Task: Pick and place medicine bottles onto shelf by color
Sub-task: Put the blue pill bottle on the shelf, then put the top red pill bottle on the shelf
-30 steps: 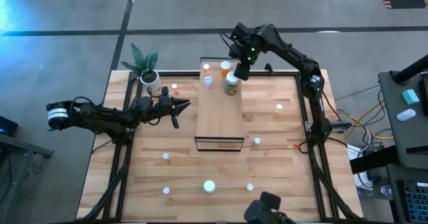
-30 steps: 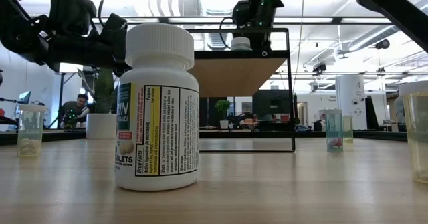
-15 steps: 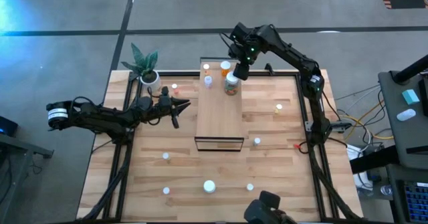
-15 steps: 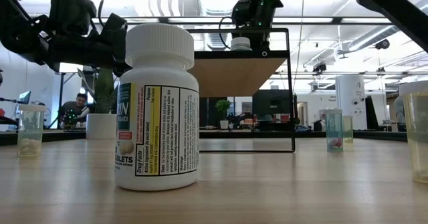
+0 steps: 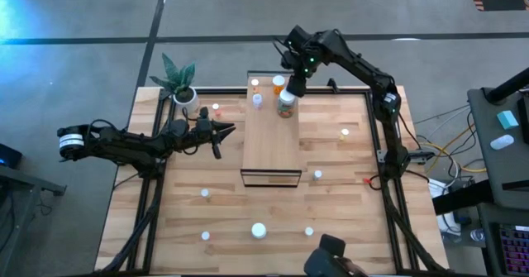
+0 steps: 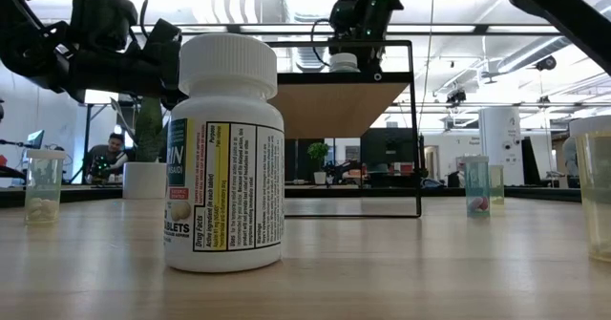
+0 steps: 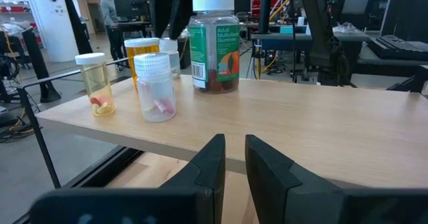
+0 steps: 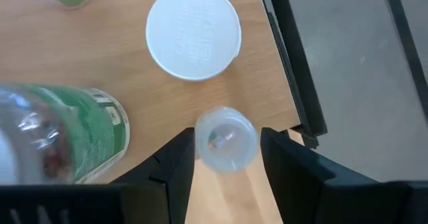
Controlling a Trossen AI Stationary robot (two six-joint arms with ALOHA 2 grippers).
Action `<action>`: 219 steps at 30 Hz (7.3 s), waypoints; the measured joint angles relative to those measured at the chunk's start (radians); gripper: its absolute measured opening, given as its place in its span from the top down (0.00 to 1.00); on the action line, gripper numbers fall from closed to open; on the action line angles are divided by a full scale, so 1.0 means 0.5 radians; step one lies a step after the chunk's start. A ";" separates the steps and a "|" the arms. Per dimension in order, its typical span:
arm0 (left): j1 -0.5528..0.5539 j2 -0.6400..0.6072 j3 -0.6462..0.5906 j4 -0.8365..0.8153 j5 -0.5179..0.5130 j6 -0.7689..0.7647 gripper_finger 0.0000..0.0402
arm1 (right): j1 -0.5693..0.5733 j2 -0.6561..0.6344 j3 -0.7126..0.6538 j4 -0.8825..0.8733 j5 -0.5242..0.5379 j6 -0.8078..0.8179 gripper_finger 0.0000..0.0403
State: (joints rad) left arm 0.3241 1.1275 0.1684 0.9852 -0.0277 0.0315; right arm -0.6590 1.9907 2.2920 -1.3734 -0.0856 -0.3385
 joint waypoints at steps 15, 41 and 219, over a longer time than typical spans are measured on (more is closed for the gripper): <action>-0.011 -0.016 0.005 -0.002 0.050 0.069 0.90 | 0.017 -0.638 -0.256 0.085 -0.219 -0.179 0.84; -0.011 -0.227 0.010 -0.346 0.112 0.053 0.90 | 1.313 -2.340 -3.016 1.460 -0.069 1.365 0.65; -0.011 -0.221 -0.061 -0.314 0.156 0.017 0.90 | 1.253 -0.133 -0.662 0.864 0.955 0.824 0.98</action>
State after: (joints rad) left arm 0.3183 1.0168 0.1378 0.8280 0.0502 0.0399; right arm -0.0327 1.9241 1.9612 -0.9416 0.3919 0.0733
